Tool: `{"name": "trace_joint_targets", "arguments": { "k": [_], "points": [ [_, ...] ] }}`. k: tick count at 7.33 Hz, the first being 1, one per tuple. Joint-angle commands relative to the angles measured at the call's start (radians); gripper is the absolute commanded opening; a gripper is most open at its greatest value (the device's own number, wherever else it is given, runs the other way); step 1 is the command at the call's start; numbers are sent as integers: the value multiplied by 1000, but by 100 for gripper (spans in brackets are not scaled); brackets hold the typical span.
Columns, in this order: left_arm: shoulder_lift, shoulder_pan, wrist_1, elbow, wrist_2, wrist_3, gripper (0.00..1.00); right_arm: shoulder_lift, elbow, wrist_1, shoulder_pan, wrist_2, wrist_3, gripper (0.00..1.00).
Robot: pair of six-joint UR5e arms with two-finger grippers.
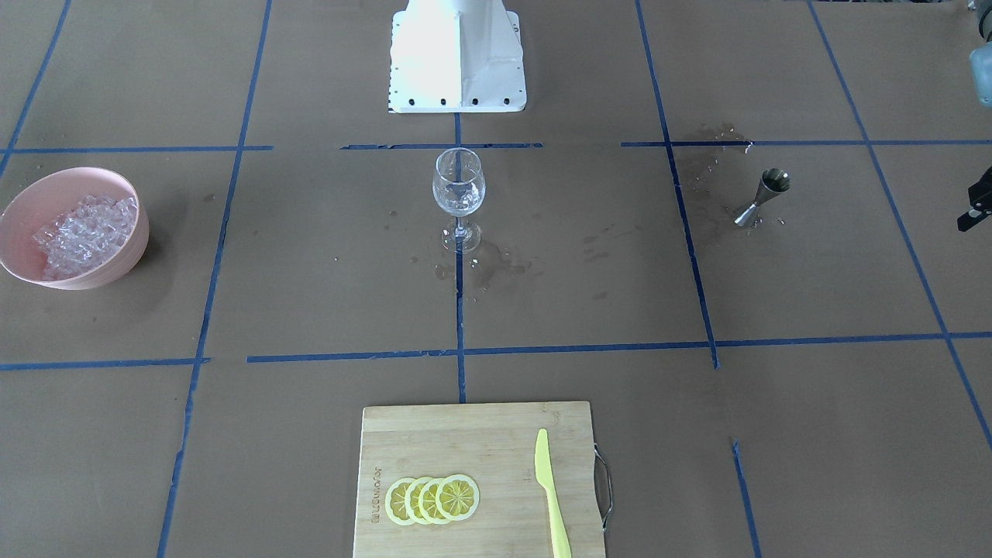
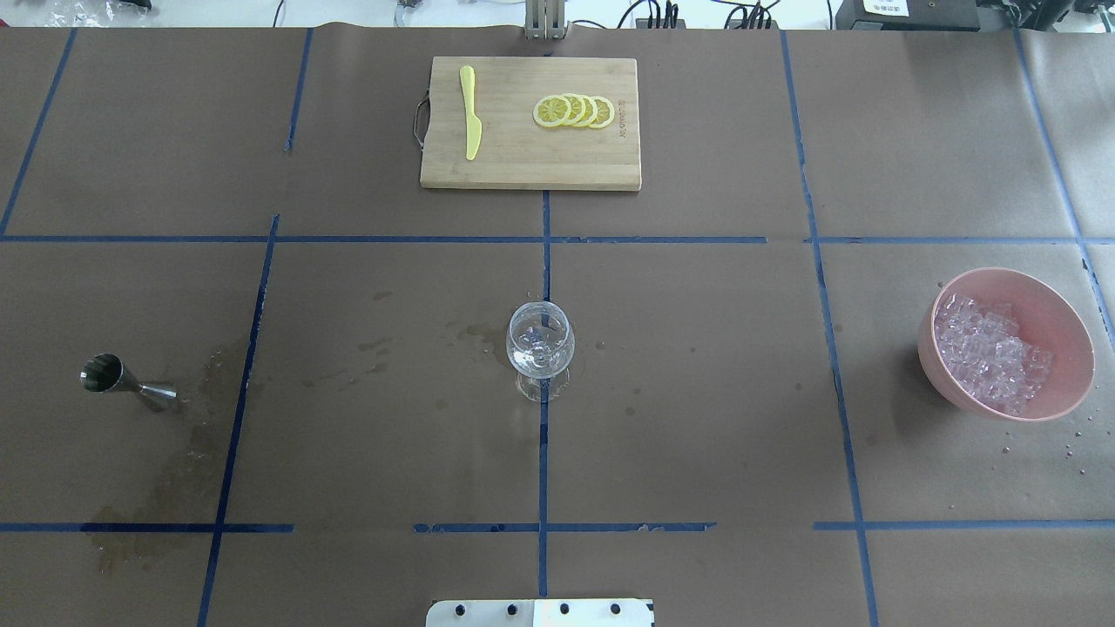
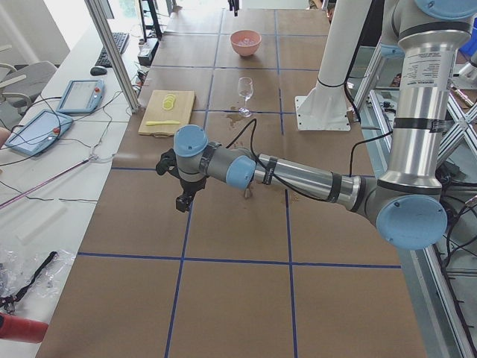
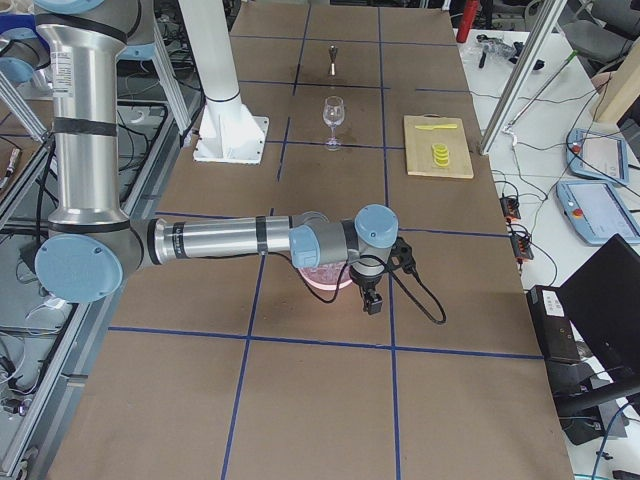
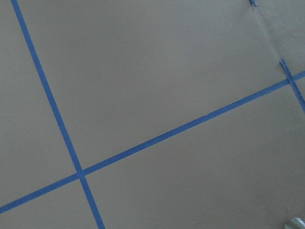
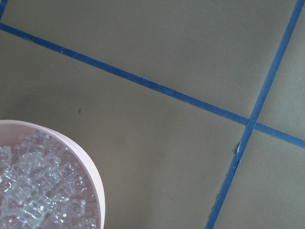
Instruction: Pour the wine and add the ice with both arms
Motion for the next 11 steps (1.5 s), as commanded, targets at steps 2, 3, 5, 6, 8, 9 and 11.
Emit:
{"name": "trace_joint_targets", "arguments": {
  "k": [2,3,5,6,8,9,11],
  "points": [
    [215,115,-489,-21,35,-331,100,4,-4,42,-24,8,63,100],
    [304,271,-758,-21,165,-604,100,1,-5,40,-28,8,63,100],
    [459,511,-1080,-21,358,-864,100,-1,-7,42,-33,6,61,100],
    [497,539,-1126,-24,383,-867,100,-4,-5,42,-33,7,63,100],
    [537,611,-1155,-34,406,-934,100,-6,-5,43,-44,8,63,100],
    [545,739,-1158,-34,528,-994,100,-6,-5,43,-48,23,63,100],
    [550,955,-1160,-66,698,-1182,99,-4,-10,45,-56,41,60,100]
  ]
}}
